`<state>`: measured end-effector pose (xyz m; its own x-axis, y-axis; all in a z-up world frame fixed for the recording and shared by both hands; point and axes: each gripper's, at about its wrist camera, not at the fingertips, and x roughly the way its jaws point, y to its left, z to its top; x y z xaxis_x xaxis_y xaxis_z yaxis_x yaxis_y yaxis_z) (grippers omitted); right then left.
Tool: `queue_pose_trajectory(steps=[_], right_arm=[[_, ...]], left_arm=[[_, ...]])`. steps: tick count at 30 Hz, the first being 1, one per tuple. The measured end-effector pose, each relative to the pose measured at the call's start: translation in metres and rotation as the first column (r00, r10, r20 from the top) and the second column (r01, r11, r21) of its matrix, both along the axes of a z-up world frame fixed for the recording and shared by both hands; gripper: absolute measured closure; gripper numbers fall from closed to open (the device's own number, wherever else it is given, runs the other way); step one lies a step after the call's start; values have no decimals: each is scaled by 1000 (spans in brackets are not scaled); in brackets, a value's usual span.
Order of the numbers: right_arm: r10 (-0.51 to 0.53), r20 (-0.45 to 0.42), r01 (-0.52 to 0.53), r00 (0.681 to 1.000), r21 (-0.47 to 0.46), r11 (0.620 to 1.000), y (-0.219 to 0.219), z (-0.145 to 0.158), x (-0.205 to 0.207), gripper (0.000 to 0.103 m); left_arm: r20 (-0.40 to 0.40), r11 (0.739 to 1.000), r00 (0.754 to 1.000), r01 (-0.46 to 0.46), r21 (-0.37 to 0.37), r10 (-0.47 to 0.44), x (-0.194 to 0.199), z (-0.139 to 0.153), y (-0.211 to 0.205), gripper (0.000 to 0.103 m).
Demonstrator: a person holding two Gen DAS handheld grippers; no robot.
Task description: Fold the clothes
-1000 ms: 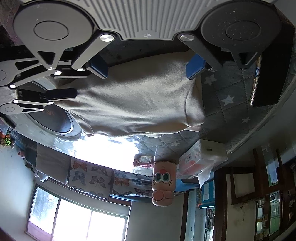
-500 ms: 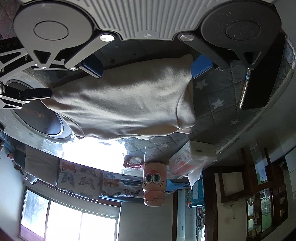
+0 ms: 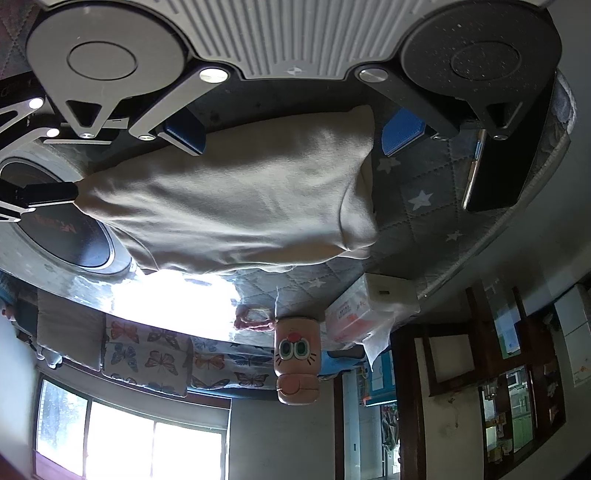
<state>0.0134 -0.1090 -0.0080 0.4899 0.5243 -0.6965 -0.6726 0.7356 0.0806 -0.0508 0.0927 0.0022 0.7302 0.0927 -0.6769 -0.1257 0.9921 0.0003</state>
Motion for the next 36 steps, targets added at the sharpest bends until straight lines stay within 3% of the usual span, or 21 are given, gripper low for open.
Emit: queue_pose_trajectory(steps=[15,36], right_arm=[[-26,2,26,1000,-14,1000,3,0,1,0],[-53,13,53,999,-14,999,-3,3,-10,0]], left_arm=[[-10,1000,1000,-3,13,3,2,-1,-4,0],[-2,1000,1000,2,19,-2,-12,6,-18,0]])
